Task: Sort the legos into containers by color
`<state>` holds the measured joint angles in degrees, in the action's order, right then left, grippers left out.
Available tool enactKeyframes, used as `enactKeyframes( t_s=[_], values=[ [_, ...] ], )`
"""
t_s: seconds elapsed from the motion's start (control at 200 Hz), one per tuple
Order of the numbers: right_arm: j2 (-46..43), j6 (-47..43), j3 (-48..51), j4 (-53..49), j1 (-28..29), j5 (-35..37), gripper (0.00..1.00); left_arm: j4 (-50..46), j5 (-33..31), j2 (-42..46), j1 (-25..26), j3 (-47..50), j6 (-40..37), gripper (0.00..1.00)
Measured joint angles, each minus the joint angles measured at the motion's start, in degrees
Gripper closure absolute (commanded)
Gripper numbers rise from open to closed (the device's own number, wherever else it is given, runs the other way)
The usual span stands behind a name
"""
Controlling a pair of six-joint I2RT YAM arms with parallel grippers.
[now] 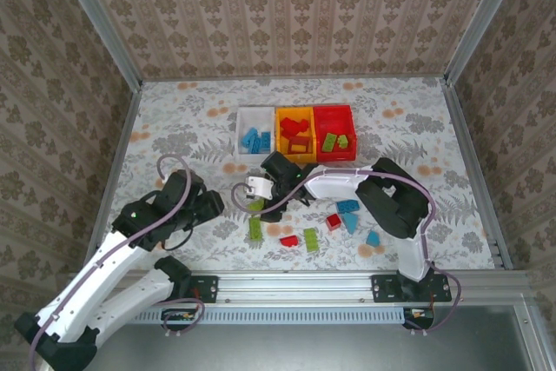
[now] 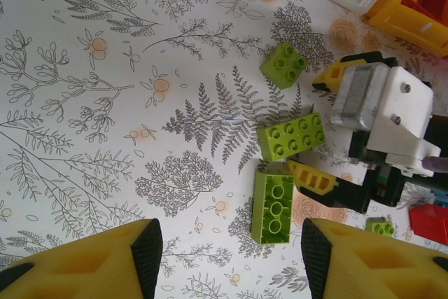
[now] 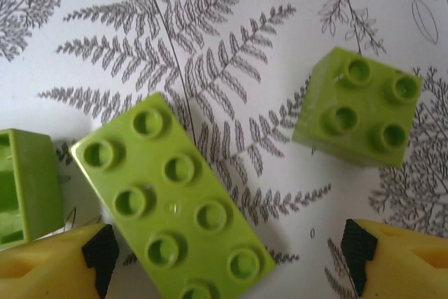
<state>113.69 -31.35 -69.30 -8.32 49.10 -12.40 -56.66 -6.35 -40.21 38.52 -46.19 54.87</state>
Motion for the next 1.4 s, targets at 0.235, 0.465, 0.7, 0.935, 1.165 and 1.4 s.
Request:
enactKeyframes(
  t_s=[0.235, 0.465, 0.7, 0.935, 1.165, 1.4],
  values=[
    [1.20, 0.55, -1.49, -0.11, 0.68, -0.96, 0.42, -0.92, -0.15, 0.33, 0.00, 0.00, 0.02, 0.43],
    [1.25, 0.68, -1.49, -0.68, 0.68, -1.92, 0.72, -0.81, -0.13, 0.33, 0.00, 0.00, 0.02, 0.43],
    [-3.45, 0.59, 3.19, -0.81, 0.39, -0.92, 0.82, 1.51, 0.48, -1.81, 0.02, -0.20, -0.70, 0.43],
    [-24.79, 9.81, 12.92, 0.61, -9.25, 0.85, 0.81, 9.64, 2.19, -13.97, 3.58, -7.93, -5.70, 0.42],
    [-30.75, 25.51, 12.55, 2.10, -24.98, 4.52, 0.80, 18.32, 4.81, -32.13, 8.11, -20.59, -13.70, 0.42],
    [-14.78, 41.55, -6.10, -7.78, -30.95, 7.30, 0.83, 21.84, 8.20, -45.94, 9.11, -31.12, -20.26, 0.43]
  ],
)
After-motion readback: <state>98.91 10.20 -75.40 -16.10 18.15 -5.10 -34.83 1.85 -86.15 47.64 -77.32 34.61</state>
